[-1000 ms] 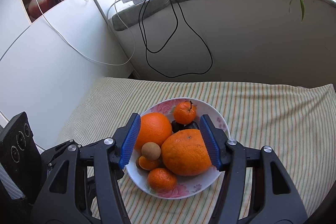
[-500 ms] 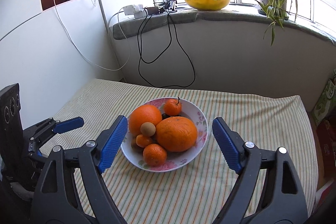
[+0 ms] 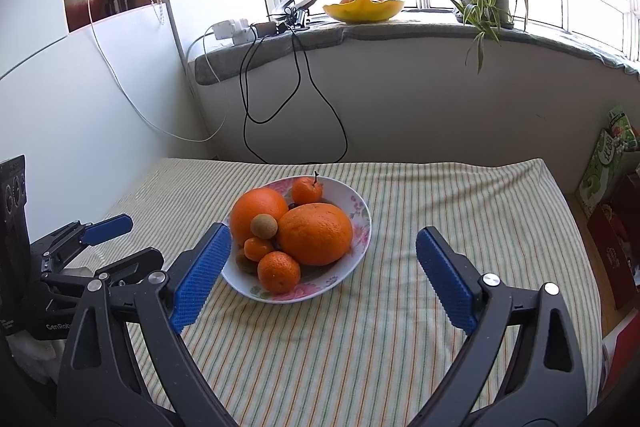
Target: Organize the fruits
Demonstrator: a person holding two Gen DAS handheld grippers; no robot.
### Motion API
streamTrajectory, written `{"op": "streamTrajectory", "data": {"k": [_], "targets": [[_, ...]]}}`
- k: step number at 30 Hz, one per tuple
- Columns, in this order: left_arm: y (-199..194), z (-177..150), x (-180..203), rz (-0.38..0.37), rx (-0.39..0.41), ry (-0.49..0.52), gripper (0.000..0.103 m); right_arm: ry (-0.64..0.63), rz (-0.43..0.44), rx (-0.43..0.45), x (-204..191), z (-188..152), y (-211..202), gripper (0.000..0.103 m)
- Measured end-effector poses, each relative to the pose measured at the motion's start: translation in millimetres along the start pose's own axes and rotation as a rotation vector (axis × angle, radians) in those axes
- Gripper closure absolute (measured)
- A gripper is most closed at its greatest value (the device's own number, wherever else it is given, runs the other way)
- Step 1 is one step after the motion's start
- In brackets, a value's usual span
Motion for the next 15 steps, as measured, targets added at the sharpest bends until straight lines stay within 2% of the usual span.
{"op": "streamTrajectory", "data": {"k": [15], "targets": [[1.8, 0.6, 1.3, 0.020, 0.009, 0.012, 0.021, 0.009, -0.009, -0.022, 6.6, -4.7, 7.6, 0.007]]}}
Point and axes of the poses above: each gripper's, at about its wrist camera, not at the fingertips, and y roughly the way its jaws point, x to its right, z to its top, the point moved 4 cm from there along y, roughly the way its jaws point, and after that the axes turned 13 degrees about -x, right-handed, at the moved point
